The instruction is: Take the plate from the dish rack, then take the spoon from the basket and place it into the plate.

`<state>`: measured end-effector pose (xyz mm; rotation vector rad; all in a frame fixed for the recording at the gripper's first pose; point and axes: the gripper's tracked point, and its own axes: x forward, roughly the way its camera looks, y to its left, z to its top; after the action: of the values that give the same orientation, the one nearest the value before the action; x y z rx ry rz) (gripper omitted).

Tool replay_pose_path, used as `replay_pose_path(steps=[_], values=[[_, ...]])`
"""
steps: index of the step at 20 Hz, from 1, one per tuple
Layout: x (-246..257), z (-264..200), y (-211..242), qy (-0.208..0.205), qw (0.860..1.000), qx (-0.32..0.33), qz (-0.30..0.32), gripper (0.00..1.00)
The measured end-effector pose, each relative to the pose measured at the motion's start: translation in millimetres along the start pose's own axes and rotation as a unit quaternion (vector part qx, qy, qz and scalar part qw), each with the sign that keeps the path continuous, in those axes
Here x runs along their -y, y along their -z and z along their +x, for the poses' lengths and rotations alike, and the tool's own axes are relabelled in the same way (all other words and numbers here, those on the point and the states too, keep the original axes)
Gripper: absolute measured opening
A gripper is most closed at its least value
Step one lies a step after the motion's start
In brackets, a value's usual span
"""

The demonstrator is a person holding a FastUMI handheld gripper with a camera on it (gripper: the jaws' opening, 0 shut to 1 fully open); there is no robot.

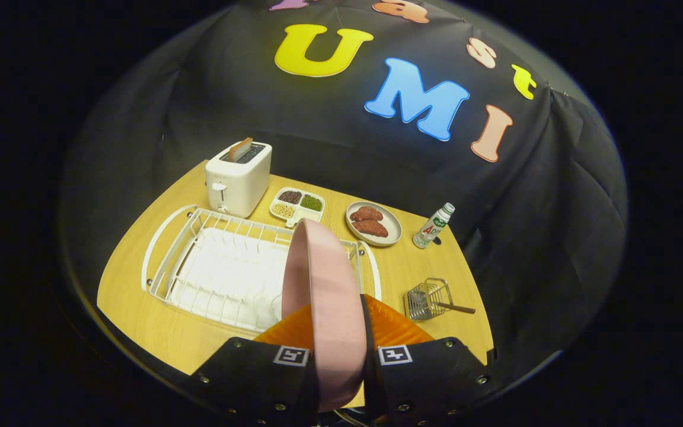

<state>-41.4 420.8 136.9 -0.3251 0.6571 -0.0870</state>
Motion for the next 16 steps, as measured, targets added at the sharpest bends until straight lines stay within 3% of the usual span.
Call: replay_pose_path(steps=[5,8,16], values=[[-15.8,-27.5,56.0,-0.046,0.998,-0.020,0.029,0.28],[-32.4,-29.0,92.2,-0.095,0.992,-0.040,0.067,0.28],[-80.9,-0.3,162.0,-0.213,0.958,-0.098,0.166,0.28]])
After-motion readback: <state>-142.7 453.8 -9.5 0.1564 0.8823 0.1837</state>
